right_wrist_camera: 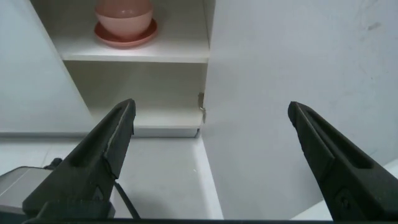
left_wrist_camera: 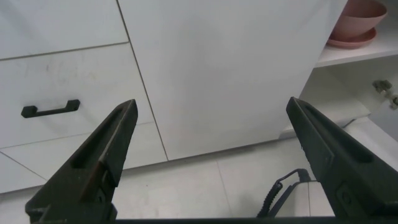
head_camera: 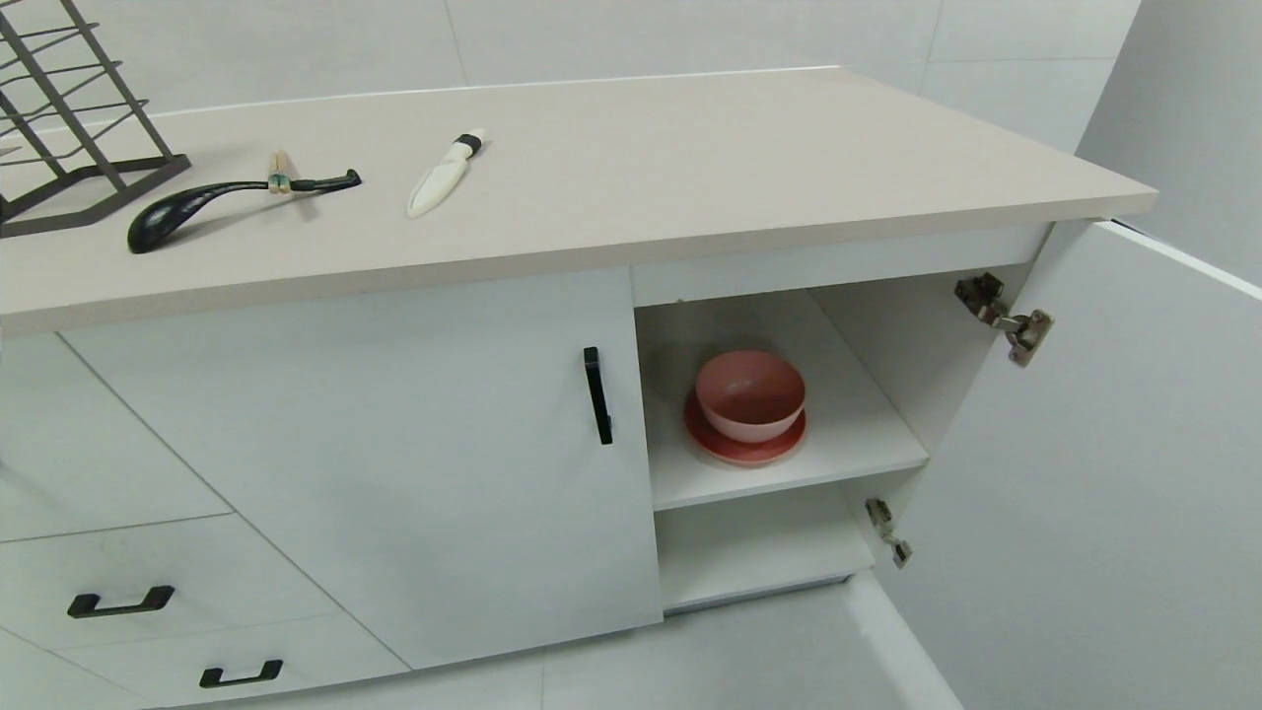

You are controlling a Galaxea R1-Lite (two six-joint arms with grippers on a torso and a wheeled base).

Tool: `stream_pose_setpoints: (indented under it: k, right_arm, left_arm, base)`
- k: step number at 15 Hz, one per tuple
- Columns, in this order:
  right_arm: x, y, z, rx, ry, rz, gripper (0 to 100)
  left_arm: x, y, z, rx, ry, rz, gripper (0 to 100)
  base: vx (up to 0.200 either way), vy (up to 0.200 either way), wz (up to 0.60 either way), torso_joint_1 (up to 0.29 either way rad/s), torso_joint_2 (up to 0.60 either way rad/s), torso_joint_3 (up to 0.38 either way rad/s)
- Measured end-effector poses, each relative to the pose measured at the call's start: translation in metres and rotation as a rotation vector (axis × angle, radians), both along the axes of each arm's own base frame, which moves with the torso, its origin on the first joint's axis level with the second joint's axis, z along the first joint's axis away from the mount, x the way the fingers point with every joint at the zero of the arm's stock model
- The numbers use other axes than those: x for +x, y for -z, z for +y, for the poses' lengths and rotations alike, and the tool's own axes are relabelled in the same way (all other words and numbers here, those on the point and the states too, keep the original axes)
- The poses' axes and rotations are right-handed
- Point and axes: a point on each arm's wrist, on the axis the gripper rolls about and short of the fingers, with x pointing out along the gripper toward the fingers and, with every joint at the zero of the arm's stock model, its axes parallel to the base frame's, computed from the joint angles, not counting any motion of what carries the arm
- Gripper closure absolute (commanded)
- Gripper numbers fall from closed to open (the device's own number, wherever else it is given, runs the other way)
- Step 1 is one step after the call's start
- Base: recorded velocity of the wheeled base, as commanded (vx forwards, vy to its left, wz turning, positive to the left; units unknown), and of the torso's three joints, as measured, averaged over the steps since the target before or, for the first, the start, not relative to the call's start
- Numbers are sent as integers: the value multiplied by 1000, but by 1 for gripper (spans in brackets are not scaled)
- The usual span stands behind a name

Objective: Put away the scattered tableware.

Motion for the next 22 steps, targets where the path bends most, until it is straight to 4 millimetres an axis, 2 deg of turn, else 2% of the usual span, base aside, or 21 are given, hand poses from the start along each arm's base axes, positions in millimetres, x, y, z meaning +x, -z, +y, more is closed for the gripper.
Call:
stream_pose_setpoints:
  k: [4, 10, 11, 22]
  right_arm:
    - [0, 0, -1, 75, 60, 2, 0]
    - [0, 0, -1, 72, 47, 3, 0]
    - [0, 0, -1, 71, 46, 3, 0]
    - [0, 1, -1, 72, 45, 4, 0]
  left_arm:
    - [0, 0, 0, 0, 0, 0, 0]
    - [0, 0, 0, 0, 0, -1, 0]
    - [0, 0, 0, 1, 0, -1, 0]
    - [0, 0, 0, 5, -1, -1, 0]
  base:
    - [-150, 0, 0, 1, 4, 2]
    - [-200, 0, 0, 3, 4, 0]
    - [-200, -200, 0, 7, 2, -2]
    - [0, -200, 0, 1, 2, 3]
